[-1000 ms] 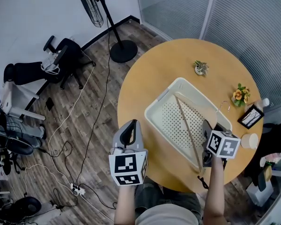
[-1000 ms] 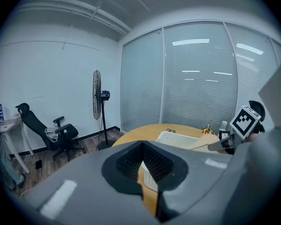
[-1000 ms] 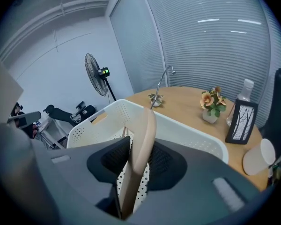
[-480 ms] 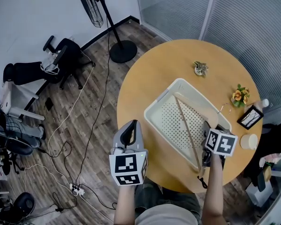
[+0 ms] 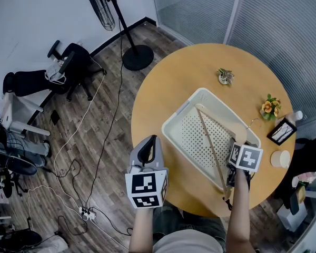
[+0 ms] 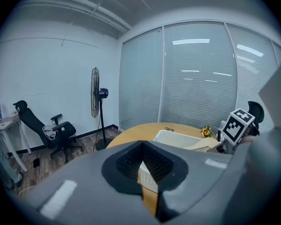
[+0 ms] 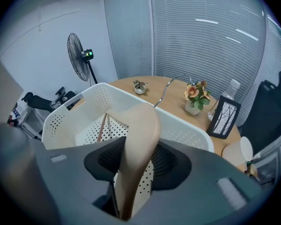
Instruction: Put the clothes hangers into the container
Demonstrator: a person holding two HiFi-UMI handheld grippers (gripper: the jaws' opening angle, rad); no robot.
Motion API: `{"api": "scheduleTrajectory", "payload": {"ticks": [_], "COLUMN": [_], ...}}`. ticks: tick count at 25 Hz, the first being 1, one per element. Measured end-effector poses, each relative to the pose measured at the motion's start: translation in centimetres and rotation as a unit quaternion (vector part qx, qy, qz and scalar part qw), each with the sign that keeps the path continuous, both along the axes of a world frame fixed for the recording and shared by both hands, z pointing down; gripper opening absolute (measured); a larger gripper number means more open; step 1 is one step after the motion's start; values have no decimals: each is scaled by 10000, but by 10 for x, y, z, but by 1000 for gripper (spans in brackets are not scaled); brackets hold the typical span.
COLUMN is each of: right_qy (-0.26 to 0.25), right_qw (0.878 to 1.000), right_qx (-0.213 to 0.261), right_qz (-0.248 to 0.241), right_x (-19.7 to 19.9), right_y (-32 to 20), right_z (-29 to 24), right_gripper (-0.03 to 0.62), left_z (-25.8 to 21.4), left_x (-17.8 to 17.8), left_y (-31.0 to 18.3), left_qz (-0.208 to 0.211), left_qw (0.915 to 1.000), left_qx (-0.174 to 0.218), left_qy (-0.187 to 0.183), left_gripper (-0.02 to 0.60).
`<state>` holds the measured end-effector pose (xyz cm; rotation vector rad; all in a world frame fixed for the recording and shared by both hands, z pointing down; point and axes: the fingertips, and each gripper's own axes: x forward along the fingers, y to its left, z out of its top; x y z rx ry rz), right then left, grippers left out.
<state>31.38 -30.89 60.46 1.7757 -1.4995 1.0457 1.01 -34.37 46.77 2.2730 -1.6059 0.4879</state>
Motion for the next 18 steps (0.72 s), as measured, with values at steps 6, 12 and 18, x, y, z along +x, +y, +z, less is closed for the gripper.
{"api": "scheduleTrajectory", "payload": {"ticks": [6, 12, 18], "right_qy": [199, 343, 349], "right_qw": [9997, 9990, 9986], "right_qx": [-148, -280, -259], "right_qz": [31, 88, 302], "right_x": [3, -2, 4], "right_y": [1, 2, 4], "right_z": [6, 8, 8], "right_gripper": [207, 317, 382], "left_z": [2, -1, -3], "left_x": [5, 3, 1], "left_y": [-3, -6, -7], "left_qz": [36, 54, 39], "left_qw": [10000, 10000, 10000], "left_qx": [6, 14, 38], "left_qy": [4, 10, -3], "left_gripper": [0, 0, 0]}}
